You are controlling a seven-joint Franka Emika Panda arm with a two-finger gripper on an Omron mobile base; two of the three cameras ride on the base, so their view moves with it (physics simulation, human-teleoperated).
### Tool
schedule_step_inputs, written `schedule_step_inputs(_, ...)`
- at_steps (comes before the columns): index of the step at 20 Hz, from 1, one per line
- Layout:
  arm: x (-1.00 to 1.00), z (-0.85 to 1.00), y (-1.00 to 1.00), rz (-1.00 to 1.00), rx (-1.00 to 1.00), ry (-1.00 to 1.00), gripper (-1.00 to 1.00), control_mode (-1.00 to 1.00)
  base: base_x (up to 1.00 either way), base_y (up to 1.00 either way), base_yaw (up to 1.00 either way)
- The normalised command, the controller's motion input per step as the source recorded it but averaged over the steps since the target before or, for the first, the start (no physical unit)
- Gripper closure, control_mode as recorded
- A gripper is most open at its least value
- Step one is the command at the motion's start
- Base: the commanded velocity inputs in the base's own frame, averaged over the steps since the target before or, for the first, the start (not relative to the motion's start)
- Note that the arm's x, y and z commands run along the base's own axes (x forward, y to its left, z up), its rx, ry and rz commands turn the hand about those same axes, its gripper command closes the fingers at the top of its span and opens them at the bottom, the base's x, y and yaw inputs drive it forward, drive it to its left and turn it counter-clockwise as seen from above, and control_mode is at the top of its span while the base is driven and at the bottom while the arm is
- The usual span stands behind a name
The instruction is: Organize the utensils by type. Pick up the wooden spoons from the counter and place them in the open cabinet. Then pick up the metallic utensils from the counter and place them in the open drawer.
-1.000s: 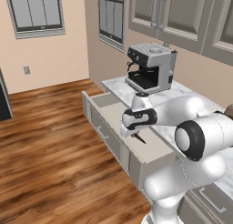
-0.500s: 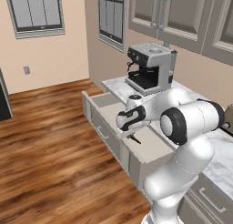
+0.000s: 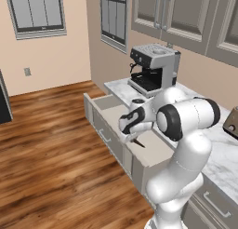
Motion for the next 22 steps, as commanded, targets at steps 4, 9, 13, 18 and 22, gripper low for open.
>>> schedule_step_inputs(4,0.01,0.02,-0.30,0.03,0.00,-0.01,1.00,-1.00,0.00,0.00,0.00)
schedule_step_inputs(9,0.22,-0.33,-0.12,0.05,0.00,0.00,1.00,-1.00,0.00,0.00,0.00)
schedule_step_inputs(13,0.29,-0.40,-0.11,0.10,0.00,0.00,1.00,-1.00,0.00,0.00,0.00)
schedule_step_inputs(18,0.11,-0.33,-0.01,0.07,0.00,0.00,1.00,-1.00,0.00,0.00,0.00)
schedule_step_inputs(22,-0.02,-0.38,0.28,0.04,-0.06,0.00,1.00,-1.00,0.00,0.00,0.00)
